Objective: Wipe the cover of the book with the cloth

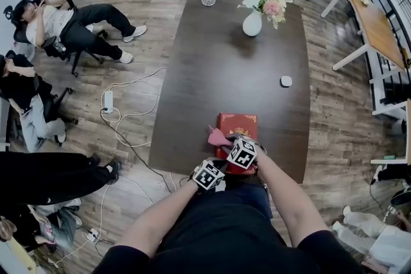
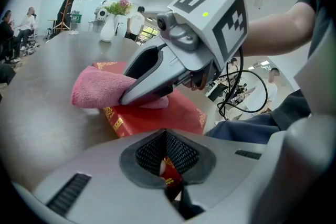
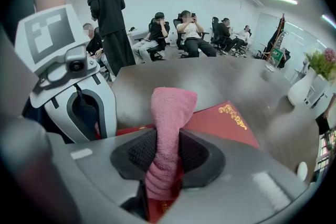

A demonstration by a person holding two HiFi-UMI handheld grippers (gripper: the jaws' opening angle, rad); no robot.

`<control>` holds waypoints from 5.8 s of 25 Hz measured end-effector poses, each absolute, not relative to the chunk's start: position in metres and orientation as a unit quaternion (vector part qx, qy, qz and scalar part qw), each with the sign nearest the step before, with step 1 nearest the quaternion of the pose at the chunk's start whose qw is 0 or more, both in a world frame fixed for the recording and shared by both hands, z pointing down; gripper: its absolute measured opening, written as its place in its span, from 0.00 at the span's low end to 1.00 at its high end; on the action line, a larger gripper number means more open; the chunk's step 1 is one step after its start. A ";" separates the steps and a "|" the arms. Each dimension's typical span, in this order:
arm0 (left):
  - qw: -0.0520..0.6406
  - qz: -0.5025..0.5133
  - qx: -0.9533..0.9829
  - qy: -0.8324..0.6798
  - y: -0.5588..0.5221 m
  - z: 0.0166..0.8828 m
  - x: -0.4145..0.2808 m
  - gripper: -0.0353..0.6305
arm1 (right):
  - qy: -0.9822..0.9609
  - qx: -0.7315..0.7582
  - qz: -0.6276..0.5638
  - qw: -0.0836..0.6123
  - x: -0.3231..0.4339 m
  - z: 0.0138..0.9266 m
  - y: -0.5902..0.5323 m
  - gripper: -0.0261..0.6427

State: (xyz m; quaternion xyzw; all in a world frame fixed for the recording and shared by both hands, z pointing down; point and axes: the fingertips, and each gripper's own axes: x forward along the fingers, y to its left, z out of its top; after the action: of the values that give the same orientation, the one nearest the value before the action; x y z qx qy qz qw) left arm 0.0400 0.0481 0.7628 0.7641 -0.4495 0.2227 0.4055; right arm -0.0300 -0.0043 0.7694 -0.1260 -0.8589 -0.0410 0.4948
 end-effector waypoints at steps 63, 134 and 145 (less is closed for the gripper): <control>0.399 0.230 0.768 -0.444 0.047 0.768 0.038 0.05 | -0.853 -0.061 -0.027 0.518 0.041 0.772 -0.051 0.22; 0.401 0.235 0.828 -0.313 0.087 0.759 0.092 0.05 | -0.870 -0.044 -0.046 0.489 0.028 0.739 -0.043 0.22; 0.395 0.246 0.823 -0.326 0.087 0.757 0.080 0.05 | -0.870 -0.070 -0.058 0.484 0.004 0.738 -0.026 0.22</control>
State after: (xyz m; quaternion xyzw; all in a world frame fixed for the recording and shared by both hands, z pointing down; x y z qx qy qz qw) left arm 0.0799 0.0870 0.7573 0.8227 -0.3261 0.2461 0.3953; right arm 0.0045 -0.0256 0.7383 -0.0702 -0.8702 -0.0579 0.4843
